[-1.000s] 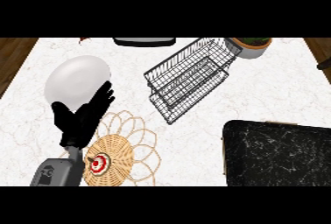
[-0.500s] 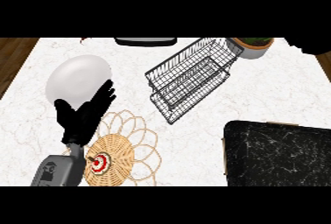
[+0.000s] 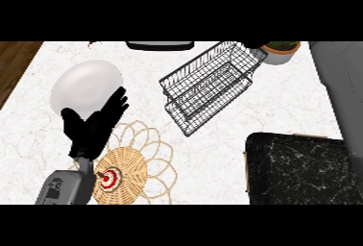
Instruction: Pick the eggplant from the tray and place it in the tiered basket
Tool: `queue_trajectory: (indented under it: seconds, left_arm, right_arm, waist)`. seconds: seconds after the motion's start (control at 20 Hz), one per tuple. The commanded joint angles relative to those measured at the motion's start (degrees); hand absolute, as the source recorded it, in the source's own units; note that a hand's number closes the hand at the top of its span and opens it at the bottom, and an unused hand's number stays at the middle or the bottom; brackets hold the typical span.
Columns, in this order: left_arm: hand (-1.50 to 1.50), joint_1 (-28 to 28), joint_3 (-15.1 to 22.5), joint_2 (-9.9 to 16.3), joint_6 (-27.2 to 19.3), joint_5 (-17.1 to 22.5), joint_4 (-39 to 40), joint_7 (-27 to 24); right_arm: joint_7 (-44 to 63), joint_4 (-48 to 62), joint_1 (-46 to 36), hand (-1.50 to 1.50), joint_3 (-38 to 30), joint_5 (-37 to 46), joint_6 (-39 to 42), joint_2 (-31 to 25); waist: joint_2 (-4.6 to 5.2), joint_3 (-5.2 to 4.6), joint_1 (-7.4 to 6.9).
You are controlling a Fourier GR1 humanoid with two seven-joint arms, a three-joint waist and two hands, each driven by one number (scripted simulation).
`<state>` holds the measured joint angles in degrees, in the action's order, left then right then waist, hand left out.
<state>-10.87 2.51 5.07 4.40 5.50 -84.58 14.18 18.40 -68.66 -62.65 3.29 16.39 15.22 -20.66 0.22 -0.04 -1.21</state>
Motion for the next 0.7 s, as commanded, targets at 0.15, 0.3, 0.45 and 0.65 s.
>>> queue_trajectory:
  seconds: [0.15, 0.3, 0.45, 0.65]
  left_arm:
    - [0.00, 3.9, 2.9, -3.3, -2.0, -2.9, 0.0, -3.6]
    - [0.00, -0.6, -0.3, -0.6, -0.6, -0.4, 0.2, 0.1]
    - [0.00, -3.1, -0.6, -1.0, -1.9, -0.5, -0.6, 3.1]
    - [0.00, -0.1, 0.2, -0.5, 0.5, 0.0, -1.6, 1.4]
  right_arm:
    - [-0.1, 4.6, -0.8, 1.50, 1.2, 2.2, -4.3, 8.7]
    - [-2.4, 11.8, -1.8, 1.50, -5.0, -4.1, -7.6, 13.5]
    - [-10.3, 15.4, 0.2, -1.50, -3.5, -3.9, -7.0, 16.1]
    - [-13.5, 23.1, -7.6, -1.50, -5.3, -4.7, -8.5, 19.9]
  waist:
    - [-0.25, 0.02, 0.74]
    - [0.12, 0.06, -0.07]
    - [0.10, 0.06, 0.19]
    - [0.26, 0.02, -0.60]
